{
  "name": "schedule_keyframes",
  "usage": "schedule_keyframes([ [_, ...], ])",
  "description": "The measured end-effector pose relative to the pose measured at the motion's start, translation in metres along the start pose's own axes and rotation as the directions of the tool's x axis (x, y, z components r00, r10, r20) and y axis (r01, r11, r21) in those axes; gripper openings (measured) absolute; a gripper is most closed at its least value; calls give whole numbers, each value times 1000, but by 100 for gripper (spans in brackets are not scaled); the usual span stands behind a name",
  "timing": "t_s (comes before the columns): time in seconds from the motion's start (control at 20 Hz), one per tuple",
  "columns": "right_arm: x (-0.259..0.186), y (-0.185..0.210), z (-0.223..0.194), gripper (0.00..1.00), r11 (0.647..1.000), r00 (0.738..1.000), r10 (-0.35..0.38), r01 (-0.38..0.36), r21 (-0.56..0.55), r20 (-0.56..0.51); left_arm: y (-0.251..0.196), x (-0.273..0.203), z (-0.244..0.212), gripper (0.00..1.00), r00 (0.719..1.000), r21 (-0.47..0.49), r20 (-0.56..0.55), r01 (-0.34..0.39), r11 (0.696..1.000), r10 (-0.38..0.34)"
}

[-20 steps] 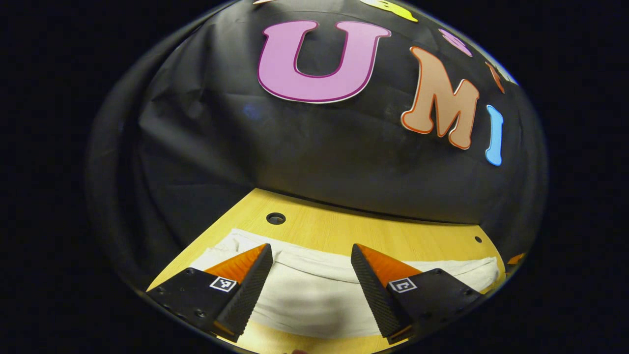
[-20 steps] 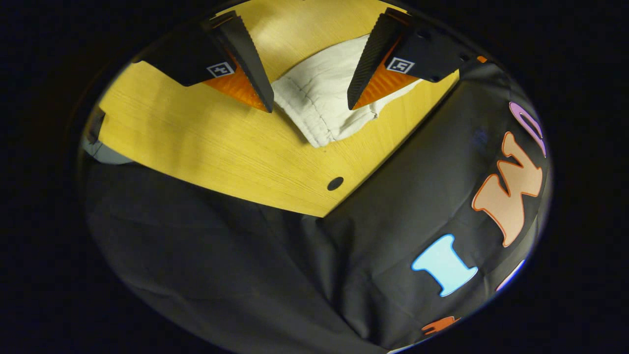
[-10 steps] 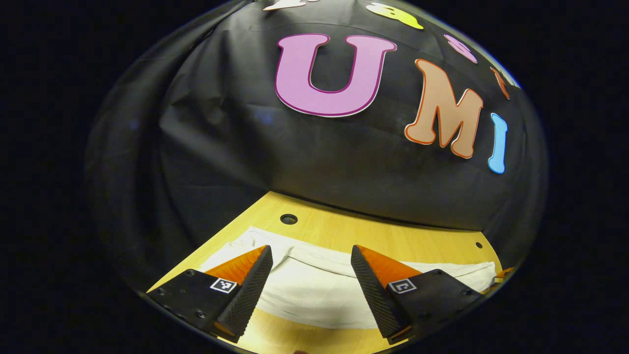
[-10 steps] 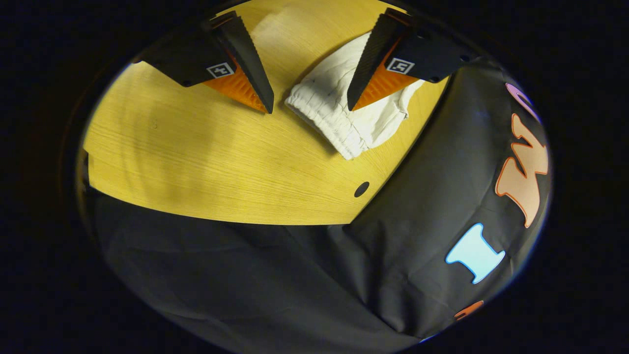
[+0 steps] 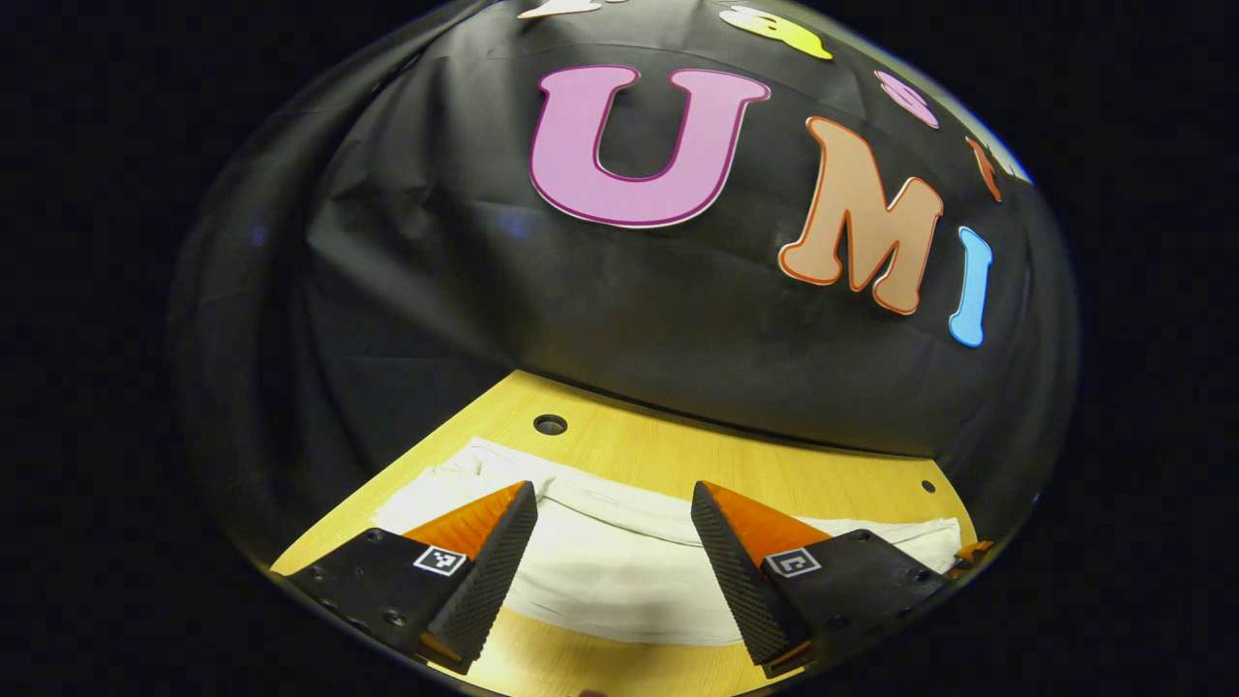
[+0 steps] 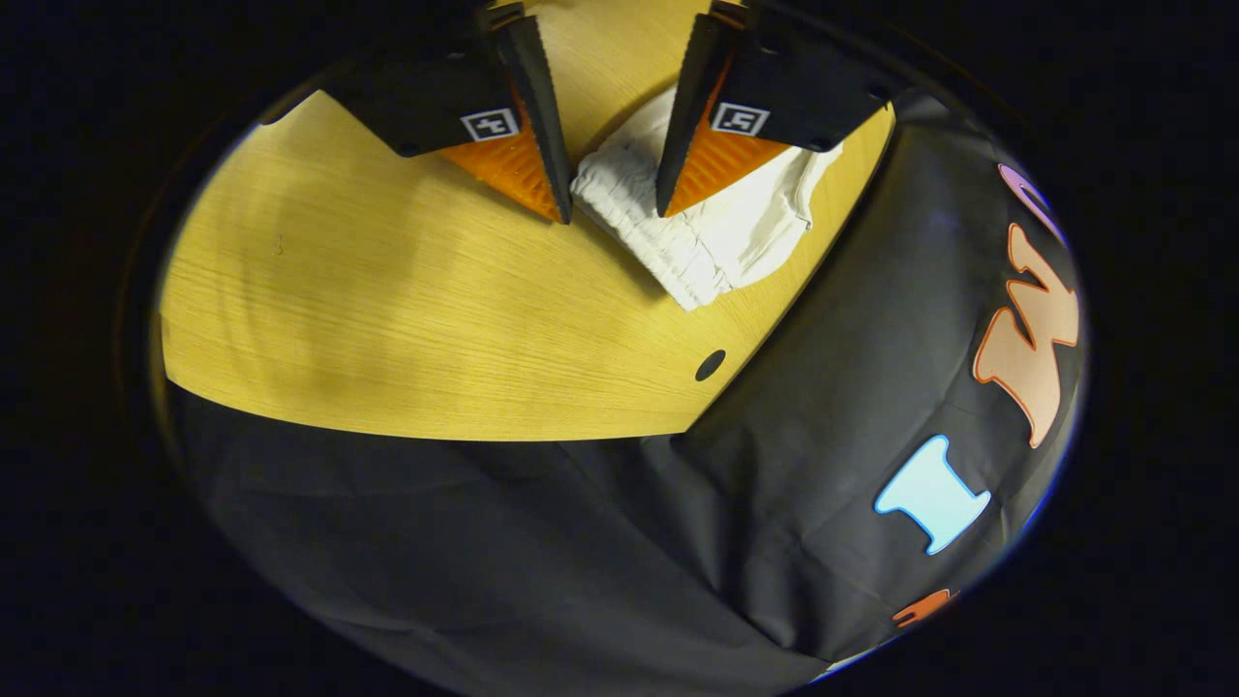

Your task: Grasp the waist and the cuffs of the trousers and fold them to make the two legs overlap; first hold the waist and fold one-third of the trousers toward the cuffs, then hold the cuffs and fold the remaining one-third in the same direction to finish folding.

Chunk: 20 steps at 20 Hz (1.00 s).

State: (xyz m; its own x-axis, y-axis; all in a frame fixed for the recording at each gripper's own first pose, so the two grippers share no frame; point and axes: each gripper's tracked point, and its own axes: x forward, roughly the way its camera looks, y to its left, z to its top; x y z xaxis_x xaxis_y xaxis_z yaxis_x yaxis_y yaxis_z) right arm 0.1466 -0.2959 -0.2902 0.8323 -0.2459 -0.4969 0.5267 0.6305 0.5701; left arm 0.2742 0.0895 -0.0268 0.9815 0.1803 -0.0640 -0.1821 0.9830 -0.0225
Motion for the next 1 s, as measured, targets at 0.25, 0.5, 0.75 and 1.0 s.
schedule_keyframes([
  [0.25,-1,3,1,15,1000,1000,-5,5,29,1,-3,2,-3,96,1000,14,-14,21,1000,-20],
  [0.5,-10,9,11,5,1000,1000,15,-16,27,25,-6,4,0,96,999,23,-11,33,999,-33],
  [0.75,-29,48,30,2,993,990,117,-117,-13,77,-8,-2,5,96,999,34,6,41,999,-41],
  [1.0,-53,121,48,2,965,961,253,-242,-103,110,-7,-11,8,96,998,24,22,56,998,-56],
])
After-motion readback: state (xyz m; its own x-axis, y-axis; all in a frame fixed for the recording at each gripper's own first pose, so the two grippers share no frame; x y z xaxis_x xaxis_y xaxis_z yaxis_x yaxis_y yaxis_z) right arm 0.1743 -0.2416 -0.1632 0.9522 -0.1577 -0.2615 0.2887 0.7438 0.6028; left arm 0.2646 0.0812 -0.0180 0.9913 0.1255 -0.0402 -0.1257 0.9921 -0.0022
